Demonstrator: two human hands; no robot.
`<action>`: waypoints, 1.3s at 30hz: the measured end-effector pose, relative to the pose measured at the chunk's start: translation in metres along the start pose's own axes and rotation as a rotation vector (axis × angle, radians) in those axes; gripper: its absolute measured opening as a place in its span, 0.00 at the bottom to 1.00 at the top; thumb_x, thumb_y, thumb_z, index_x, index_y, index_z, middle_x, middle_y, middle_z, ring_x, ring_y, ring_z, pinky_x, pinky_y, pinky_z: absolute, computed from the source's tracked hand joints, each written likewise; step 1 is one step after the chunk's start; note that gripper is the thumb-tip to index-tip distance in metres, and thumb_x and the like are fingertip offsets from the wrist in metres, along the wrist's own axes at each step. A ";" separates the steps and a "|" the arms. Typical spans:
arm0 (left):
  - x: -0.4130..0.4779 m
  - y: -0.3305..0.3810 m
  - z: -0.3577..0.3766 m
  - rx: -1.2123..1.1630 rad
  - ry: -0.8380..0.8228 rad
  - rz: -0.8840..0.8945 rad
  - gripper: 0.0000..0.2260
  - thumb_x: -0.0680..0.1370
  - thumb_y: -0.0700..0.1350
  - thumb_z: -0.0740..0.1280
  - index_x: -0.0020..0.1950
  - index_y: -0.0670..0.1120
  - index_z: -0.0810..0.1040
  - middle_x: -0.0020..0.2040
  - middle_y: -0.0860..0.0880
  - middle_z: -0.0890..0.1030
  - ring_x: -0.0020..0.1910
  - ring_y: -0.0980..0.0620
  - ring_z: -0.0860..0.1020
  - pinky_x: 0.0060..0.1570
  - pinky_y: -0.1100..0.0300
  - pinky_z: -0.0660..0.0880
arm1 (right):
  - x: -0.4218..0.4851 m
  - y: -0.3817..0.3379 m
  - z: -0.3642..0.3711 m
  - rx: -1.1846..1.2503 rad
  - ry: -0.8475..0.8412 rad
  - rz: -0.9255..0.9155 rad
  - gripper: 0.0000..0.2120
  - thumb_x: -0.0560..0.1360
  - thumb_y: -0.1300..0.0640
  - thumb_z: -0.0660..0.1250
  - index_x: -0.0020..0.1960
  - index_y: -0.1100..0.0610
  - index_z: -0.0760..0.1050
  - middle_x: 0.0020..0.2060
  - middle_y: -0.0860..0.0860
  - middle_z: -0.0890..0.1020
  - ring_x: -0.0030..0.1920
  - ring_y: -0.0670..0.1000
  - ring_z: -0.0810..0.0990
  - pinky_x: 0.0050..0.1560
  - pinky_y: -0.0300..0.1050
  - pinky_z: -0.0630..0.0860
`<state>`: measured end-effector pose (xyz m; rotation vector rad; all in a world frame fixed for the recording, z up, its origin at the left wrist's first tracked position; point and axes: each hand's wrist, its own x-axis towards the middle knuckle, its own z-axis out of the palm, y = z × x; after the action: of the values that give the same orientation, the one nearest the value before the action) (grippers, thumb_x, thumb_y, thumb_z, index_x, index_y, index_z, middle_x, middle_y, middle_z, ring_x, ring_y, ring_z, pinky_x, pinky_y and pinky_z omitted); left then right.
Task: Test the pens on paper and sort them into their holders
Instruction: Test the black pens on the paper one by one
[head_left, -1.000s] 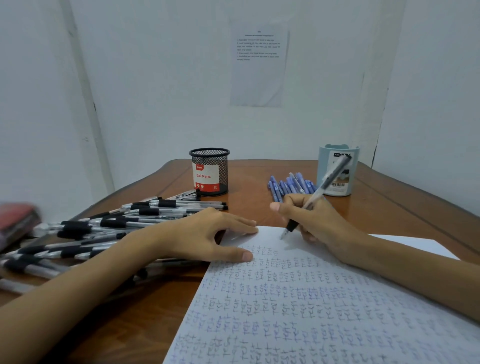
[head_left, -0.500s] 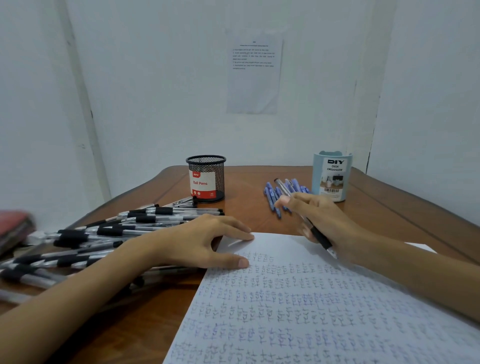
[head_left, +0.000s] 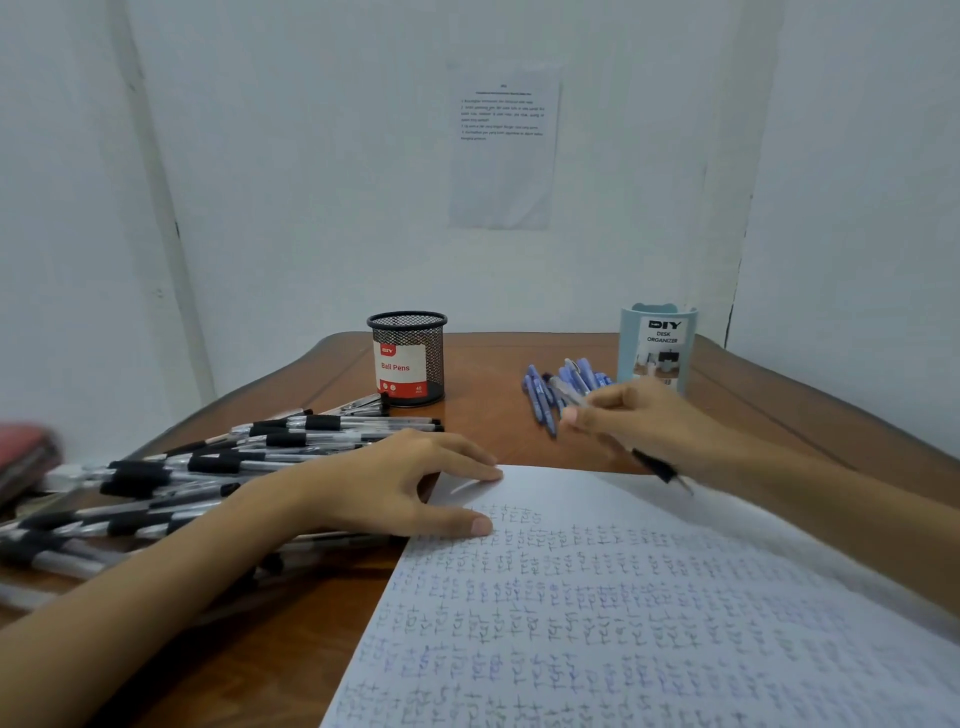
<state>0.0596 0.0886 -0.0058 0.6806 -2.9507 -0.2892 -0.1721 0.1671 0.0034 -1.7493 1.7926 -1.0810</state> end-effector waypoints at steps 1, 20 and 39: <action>0.000 0.000 0.000 0.005 0.001 0.001 0.26 0.73 0.62 0.61 0.70 0.56 0.68 0.69 0.63 0.66 0.65 0.68 0.63 0.58 0.77 0.59 | 0.005 0.005 -0.012 -0.103 0.047 0.000 0.11 0.73 0.49 0.69 0.37 0.55 0.80 0.24 0.49 0.74 0.25 0.44 0.68 0.29 0.36 0.63; 0.002 -0.005 0.001 0.004 0.038 0.071 0.28 0.69 0.71 0.56 0.67 0.63 0.67 0.63 0.73 0.63 0.64 0.74 0.60 0.55 0.81 0.58 | 0.015 0.090 -0.105 -0.939 0.319 0.385 0.14 0.77 0.46 0.63 0.58 0.52 0.75 0.45 0.51 0.79 0.44 0.51 0.76 0.37 0.38 0.67; -0.028 -0.076 -0.034 0.216 0.272 -0.294 0.15 0.79 0.47 0.62 0.65 0.46 0.74 0.58 0.47 0.77 0.50 0.57 0.70 0.50 0.66 0.64 | 0.075 -0.036 0.104 -0.649 -0.088 -0.431 0.17 0.82 0.51 0.52 0.69 0.50 0.68 0.56 0.51 0.72 0.56 0.47 0.67 0.49 0.41 0.64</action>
<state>0.1215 0.0280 0.0106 1.0883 -2.6407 0.0983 -0.0809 0.0725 -0.0164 -2.6072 1.8861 -0.5604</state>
